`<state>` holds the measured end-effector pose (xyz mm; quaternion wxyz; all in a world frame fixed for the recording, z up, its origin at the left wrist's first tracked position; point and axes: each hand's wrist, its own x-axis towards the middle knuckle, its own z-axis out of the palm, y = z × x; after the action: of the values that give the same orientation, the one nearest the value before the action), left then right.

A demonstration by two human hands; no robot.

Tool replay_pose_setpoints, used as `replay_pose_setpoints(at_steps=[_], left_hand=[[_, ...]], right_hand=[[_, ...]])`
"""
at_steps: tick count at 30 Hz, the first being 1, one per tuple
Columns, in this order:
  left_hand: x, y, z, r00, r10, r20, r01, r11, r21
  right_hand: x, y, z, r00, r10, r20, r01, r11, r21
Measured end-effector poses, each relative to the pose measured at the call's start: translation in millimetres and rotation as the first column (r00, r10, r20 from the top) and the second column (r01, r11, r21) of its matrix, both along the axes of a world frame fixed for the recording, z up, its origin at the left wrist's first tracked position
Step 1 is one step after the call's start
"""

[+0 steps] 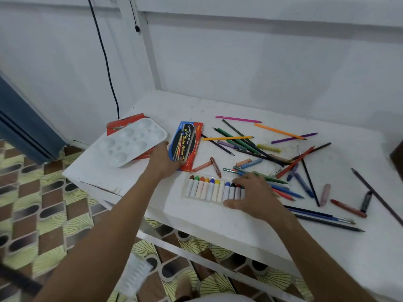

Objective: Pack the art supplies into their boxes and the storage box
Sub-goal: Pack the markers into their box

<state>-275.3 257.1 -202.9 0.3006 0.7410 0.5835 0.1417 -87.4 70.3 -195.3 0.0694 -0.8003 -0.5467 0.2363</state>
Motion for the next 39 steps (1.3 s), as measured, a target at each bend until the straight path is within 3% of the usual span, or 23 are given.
replay_pose_setpoints(at_steps=[3, 6, 10, 14, 19, 24, 29, 34, 37, 39], left_hand=[[1.8, 4.6, 1.1, 0.968, 0.176, 0.177, -0.135, 0.965, -0.224], [5.4, 5.7, 9.3, 0.878, 0.304, 0.370, -0.119, 0.887, -0.446], [14.4, -1.4, 26.5, 0.782, 0.340, 0.522, -0.070, 0.880, -0.469], [26.1, -17.4, 42.9, 0.767, 0.261, 0.587, 0.034, 0.896, -0.442], [50.9, -55.8, 48.9, 0.809, -0.016, 0.588, 0.329, 0.841, -0.429], [79.7, -77.2, 45.6, 0.817, -0.205, 0.539, 0.444, 0.820, -0.362], [95.9, -95.9, 44.0, 0.745, -0.403, 0.531, 0.608, 0.738, -0.293], [104.3, -102.5, 43.0, 0.641, -0.562, 0.522, 0.723, 0.670, -0.167], [103.9, -92.7, 33.5, 0.698, -0.591, 0.404, 0.683, 0.720, -0.124], [97.2, -83.4, 32.5, 0.722, -0.671, 0.168, 0.687, 0.723, -0.065]], right_hand=[[1.5, -1.7, 1.4, 0.998, -0.023, -0.064, 0.025, 0.999, 0.030], [4.9, -2.2, 3.7, 0.987, -0.062, -0.149, 0.077, 0.993, 0.092], [12.0, 1.3, 9.4, 0.971, -0.068, -0.229, 0.104, 0.983, 0.148], [20.0, 5.0, 18.9, 0.921, -0.109, -0.373, 0.222, 0.935, 0.275], [30.4, 18.6, 42.8, 0.866, -0.062, -0.496, 0.292, 0.869, 0.400], [42.7, 25.4, 53.6, 0.840, -0.163, -0.518, 0.396, 0.837, 0.378], [55.5, 20.9, 49.3, 0.823, -0.253, -0.509, 0.494, 0.763, 0.418], [72.7, 6.7, 38.2, 0.849, -0.270, -0.454, 0.470, 0.778, 0.417], [85.3, -7.7, 34.1, 0.888, -0.252, -0.385, 0.413, 0.807, 0.422], [91.9, -22.0, 37.7, 0.914, -0.228, -0.336, 0.354, 0.854, 0.382]])
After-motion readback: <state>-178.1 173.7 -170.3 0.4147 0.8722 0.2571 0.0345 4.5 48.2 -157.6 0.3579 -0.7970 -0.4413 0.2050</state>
